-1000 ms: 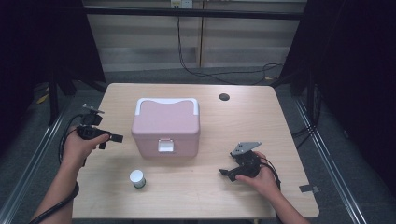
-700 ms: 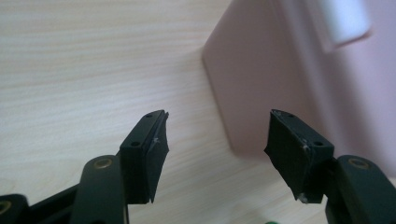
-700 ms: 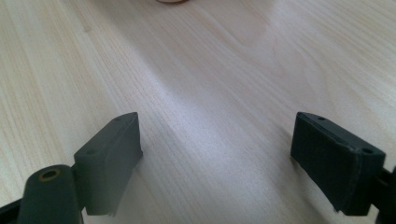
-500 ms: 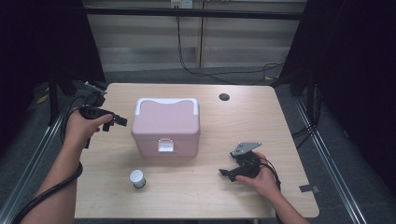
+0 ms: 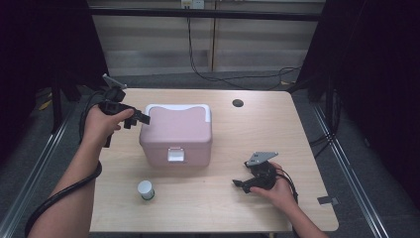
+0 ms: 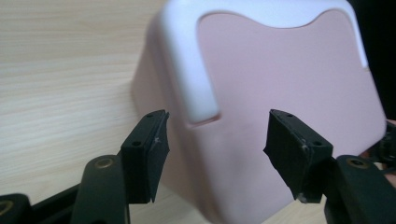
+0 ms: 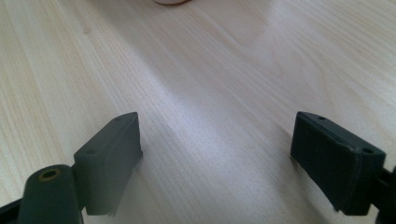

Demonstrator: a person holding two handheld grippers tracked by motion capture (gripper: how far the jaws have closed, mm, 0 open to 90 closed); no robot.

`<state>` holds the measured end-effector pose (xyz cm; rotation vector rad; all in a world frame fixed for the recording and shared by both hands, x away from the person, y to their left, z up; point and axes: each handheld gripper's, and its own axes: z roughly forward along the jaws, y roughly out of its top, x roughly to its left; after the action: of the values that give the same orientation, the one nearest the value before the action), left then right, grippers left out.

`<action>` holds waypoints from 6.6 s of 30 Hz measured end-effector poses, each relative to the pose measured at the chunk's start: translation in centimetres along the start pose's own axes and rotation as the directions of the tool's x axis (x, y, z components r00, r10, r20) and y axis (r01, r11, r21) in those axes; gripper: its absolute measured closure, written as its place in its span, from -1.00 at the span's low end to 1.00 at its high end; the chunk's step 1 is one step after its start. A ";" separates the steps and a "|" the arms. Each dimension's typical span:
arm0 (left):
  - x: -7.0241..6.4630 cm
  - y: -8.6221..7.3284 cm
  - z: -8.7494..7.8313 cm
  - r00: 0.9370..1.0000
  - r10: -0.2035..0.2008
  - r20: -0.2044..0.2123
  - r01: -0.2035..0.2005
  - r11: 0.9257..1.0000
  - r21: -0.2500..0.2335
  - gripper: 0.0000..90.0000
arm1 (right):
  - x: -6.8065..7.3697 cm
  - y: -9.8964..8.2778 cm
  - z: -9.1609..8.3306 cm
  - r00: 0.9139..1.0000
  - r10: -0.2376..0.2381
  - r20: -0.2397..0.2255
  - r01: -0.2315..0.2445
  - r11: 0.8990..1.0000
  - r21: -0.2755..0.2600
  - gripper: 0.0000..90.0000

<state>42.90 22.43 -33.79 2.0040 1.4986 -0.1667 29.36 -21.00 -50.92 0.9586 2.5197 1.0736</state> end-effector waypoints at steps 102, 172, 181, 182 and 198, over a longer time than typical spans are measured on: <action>-6.1 -0.3 2.5 0.995 0.094 -0.044 -0.094 0.995 0.018 -0.30 | -0.8 2.4 -4.6 0.997 0.004 -0.073 -0.004 1.000 0.000 0.24; -5.6 2.3 5.2 0.981 0.180 -0.079 -0.181 0.983 -0.013 -0.39 | -2.2 15.6 -7.0 0.994 0.057 -0.095 -0.055 0.998 0.030 1.00; -6.2 2.4 6.2 0.983 0.179 -0.032 -0.180 0.983 -0.018 -0.38 | -2.1 15.6 -7.1 0.993 0.076 -0.086 -0.073 0.997 0.038 1.00; -6.4 2.4 6.2 0.983 0.180 -0.024 -0.181 0.983 -0.021 -0.37 | -2.1 15.6 -7.0 0.993 0.078 -0.090 -0.075 0.997 0.033 1.00; -8.0 2.8 5.4 0.976 0.217 -0.009 -0.217 0.976 -0.030 -0.30 | -2.0 15.7 -7.0 0.991 0.101 -0.085 -0.096 0.994 0.052 1.00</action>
<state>44.00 12.48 -33.37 2.1269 1.2665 -0.0465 35.28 -18.13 -34.87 1.0820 2.6031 1.1112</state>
